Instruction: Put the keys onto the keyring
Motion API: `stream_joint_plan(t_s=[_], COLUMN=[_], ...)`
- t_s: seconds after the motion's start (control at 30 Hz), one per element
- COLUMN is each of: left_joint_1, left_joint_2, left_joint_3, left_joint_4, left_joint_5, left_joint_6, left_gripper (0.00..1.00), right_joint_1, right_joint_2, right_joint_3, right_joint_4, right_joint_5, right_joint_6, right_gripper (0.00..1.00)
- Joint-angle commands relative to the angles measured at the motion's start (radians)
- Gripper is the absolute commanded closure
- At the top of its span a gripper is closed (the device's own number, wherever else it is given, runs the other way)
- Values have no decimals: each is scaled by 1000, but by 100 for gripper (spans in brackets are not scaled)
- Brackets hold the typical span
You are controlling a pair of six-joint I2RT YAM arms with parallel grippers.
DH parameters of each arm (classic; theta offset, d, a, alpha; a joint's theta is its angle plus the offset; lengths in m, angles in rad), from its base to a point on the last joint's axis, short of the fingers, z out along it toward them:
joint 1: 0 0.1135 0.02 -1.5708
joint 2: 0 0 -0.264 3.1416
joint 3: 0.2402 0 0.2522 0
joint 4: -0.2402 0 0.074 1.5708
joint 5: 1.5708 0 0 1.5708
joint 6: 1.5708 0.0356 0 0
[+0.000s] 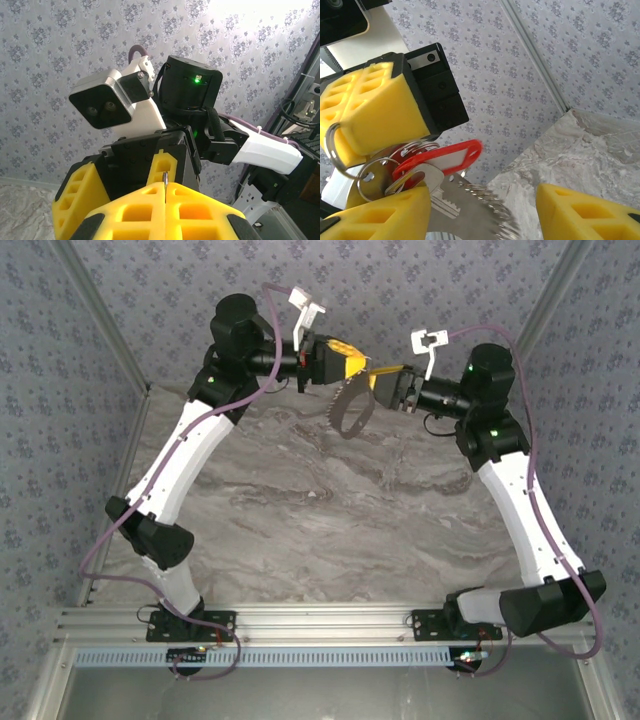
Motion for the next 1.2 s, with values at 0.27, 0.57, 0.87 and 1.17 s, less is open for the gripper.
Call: stream_joint_plan(t_s=[0.27,0.57,0.87,1.17], left_joint_1=[-7,-6,-5,-4], left_joint_2=[8,6,8,26], left_joint_3=[33,36,39,81], left_joint_4=[5,-16,-27,-57], left_joint_5=[18,18,18,32], left_joint_6=[3,19,28,34], left_gripper=[100,100,100,100], right_joint_1=[18,-51,-96,-86], right_joint_2=[15,-35,-63,-80], right_joint_3=[42,14,6,-13], right_joint_4=[34,-1,-12,-63], right_joint_5=[-59,-63,-65,-32], right_joint_6=[2,-1,5,-31], right_gripper=[79,100,100,51])
